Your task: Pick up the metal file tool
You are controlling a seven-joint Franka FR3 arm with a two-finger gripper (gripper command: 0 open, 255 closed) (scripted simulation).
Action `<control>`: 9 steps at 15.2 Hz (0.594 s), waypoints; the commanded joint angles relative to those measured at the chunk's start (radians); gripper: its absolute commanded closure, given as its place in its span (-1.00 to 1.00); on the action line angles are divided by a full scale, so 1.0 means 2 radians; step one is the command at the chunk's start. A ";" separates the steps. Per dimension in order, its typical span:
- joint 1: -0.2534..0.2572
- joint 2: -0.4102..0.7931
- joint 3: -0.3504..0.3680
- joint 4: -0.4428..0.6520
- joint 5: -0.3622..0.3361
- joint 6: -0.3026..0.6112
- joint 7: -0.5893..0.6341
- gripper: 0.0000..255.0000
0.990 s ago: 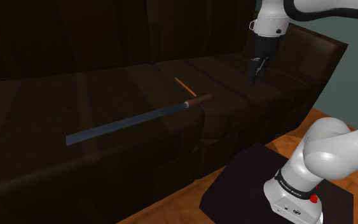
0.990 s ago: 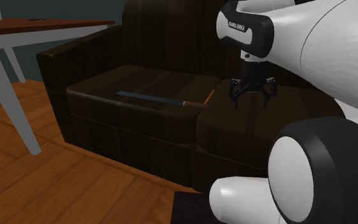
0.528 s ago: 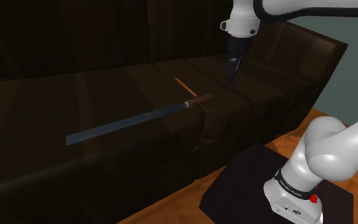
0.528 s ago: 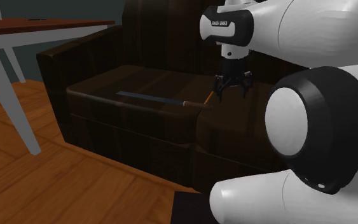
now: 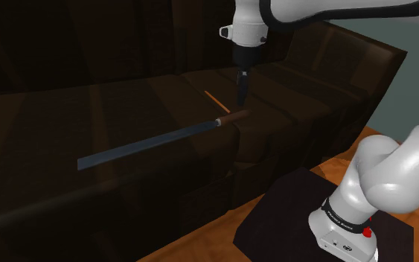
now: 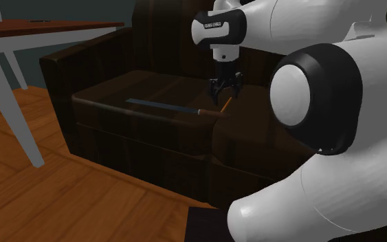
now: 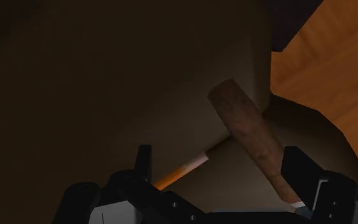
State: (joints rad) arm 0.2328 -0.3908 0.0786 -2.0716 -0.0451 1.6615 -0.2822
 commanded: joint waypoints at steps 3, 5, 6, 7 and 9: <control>0.023 0.052 0.017 0.046 0.001 0.013 -0.041 -1.00; 0.035 0.074 0.027 0.066 0.000 0.019 -0.060 -1.00; 0.040 0.085 0.032 0.076 0.000 0.021 -0.069 -1.00; 0.046 0.095 0.037 0.086 -0.001 0.023 -0.078 -1.00; 0.057 0.116 0.047 0.105 -0.002 0.027 -0.096 -1.00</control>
State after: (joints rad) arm 0.3346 -0.1844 0.1614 -1.8756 -0.0476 1.7023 -0.4578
